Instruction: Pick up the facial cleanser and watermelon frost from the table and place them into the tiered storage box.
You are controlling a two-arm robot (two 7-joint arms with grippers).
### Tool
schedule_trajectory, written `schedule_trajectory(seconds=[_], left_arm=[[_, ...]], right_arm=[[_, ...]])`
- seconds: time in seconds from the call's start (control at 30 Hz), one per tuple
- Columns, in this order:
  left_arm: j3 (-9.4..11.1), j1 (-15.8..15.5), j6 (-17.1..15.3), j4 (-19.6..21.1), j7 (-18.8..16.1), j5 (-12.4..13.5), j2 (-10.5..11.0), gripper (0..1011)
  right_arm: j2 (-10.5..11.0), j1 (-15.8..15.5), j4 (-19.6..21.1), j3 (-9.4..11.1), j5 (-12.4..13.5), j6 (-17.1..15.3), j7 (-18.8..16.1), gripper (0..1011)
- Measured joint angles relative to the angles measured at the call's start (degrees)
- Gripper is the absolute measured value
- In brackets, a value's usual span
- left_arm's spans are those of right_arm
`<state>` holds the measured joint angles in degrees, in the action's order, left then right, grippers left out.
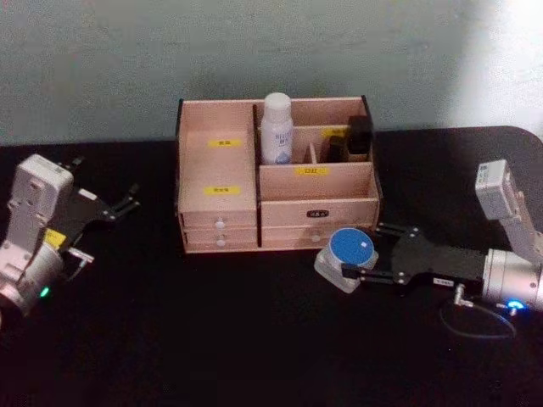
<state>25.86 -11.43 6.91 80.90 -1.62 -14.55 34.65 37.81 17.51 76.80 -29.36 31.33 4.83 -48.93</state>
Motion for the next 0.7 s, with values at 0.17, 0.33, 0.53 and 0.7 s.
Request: schedule_trajectory(seconds=[0.17, 0.33, 0.53, 0.7], left_arm=[[0.00, 0.00, 0.00, 0.00, 0.00, 0.00, 0.00, 1001], [0.00, 0.00, 0.00, 0.00, 0.00, 0.00, 0.00, 1001], [0.00, 0.00, 0.00, 0.00, 0.00, 0.00, 0.00, 1001], [0.00, 0.00, 0.00, 0.00, 0.00, 0.00, 0.00, 1001]], right_arm=[[-0.57, 1.48, -0.37, -0.98, -0.49, 0.29, -0.59, 719], [-1.38, 3.26, -1.08, -1.96, -1.06, 0.73, -1.25, 719], [-2.74, 5.68, -2.34, -3.33, -1.87, 1.22, -2.12, 719], [-4.24, 8.42, -4.15, -4.80, -3.04, 1.30, -2.72, 719]])
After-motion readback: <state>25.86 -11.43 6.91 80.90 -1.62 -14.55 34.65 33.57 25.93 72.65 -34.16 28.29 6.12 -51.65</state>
